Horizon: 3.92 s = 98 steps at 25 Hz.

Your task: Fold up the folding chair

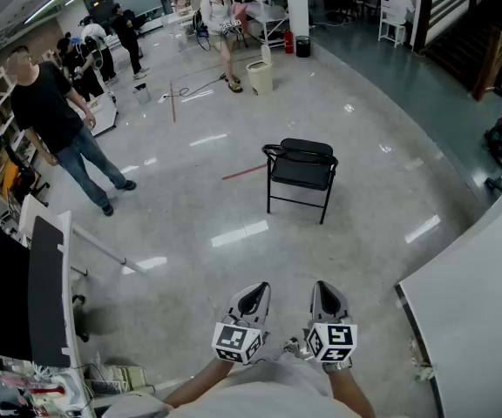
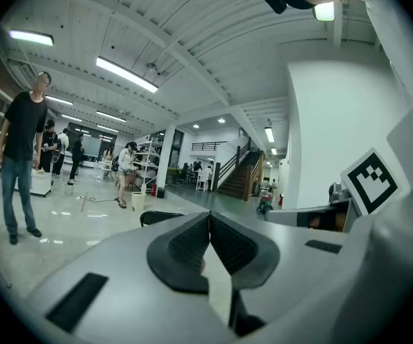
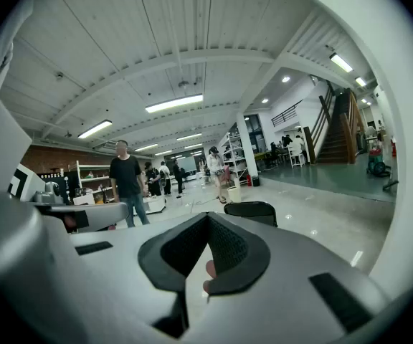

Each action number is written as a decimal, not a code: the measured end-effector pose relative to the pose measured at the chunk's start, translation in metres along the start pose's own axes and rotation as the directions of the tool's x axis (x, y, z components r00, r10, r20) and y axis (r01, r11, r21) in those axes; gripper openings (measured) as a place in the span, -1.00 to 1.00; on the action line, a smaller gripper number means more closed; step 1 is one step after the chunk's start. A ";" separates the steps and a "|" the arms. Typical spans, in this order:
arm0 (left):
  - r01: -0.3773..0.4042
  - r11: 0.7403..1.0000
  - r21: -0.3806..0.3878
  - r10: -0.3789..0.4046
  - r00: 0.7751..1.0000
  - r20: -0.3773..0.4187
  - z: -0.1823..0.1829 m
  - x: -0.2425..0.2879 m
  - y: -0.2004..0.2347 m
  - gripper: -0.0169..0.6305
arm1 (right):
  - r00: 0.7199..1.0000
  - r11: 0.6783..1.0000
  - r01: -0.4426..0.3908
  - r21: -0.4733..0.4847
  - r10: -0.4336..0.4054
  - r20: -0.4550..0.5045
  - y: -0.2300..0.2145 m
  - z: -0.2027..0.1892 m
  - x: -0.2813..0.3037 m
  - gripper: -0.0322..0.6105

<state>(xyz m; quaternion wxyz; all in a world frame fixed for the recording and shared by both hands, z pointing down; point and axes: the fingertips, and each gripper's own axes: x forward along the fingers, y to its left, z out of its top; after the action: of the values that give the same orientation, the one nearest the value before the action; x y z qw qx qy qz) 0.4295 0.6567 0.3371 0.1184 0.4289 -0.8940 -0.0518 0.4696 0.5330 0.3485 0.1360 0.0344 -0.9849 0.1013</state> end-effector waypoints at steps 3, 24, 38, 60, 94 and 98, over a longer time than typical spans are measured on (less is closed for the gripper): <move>-0.021 0.998 0.051 0.021 1.000 0.007 0.002 -0.040 0.030 -0.91 | 0.999 0.999 -0.033 -0.016 0.034 0.031 0.046 -0.003 -0.001 -0.89; -0.083 0.996 -0.013 0.084 0.996 0.036 -0.018 -0.187 0.112 -0.91 | 0.999 0.999 -0.025 -0.036 0.027 0.030 0.198 -0.044 -0.048 -0.89; -0.050 0.997 0.062 0.050 0.999 0.004 -0.005 -0.090 0.045 -0.91 | 0.996 0.998 -0.029 0.054 0.025 0.084 0.085 -0.018 -0.032 -0.89; -0.109 0.990 0.094 0.112 0.993 -0.027 -0.007 -0.001 0.065 -0.91 | 0.999 0.999 0.045 0.020 -0.046 0.008 0.025 -0.025 0.019 -0.89; -0.181 0.983 -0.034 0.182 0.983 0.029 0.066 0.102 0.369 -0.91 | 0.995 0.992 0.067 0.105 -0.059 -0.077 0.128 0.039 0.319 -0.89; -0.187 0.982 -0.025 0.188 0.982 0.026 0.071 0.121 0.376 -0.91 | 0.992 0.986 0.099 0.131 -0.087 -0.095 0.108 0.039 0.346 -0.89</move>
<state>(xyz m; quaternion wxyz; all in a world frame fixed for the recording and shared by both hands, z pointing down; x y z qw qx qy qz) 0.0548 0.7976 0.3619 0.1150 0.3407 -0.9314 -0.0563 0.1170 0.6163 0.3863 0.1817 0.0850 -0.9660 0.1629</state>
